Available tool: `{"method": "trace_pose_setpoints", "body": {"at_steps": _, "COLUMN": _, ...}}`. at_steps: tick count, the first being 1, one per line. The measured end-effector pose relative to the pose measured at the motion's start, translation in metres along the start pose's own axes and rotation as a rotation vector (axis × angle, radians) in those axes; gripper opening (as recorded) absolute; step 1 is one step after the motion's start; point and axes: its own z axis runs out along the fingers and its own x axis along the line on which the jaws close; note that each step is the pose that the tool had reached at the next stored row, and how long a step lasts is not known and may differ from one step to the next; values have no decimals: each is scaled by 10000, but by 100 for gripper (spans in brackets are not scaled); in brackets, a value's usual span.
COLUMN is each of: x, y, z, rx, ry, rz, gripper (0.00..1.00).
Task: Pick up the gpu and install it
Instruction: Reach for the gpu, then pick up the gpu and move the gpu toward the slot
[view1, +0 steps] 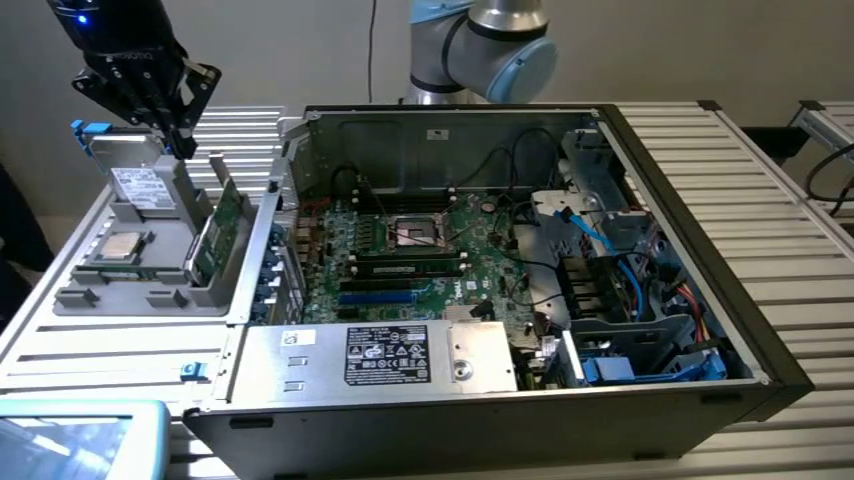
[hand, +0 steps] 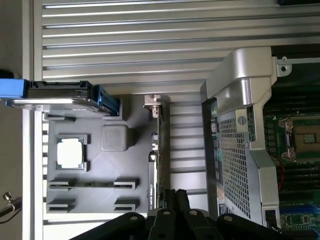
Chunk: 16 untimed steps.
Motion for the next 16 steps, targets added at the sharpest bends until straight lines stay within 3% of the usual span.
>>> {"method": "trace_pose_setpoints", "body": {"at_steps": 16, "x": 0, "y": 0, "z": 0, "rx": 1, "ry": 6, "rz": 1, "gripper": 14}}
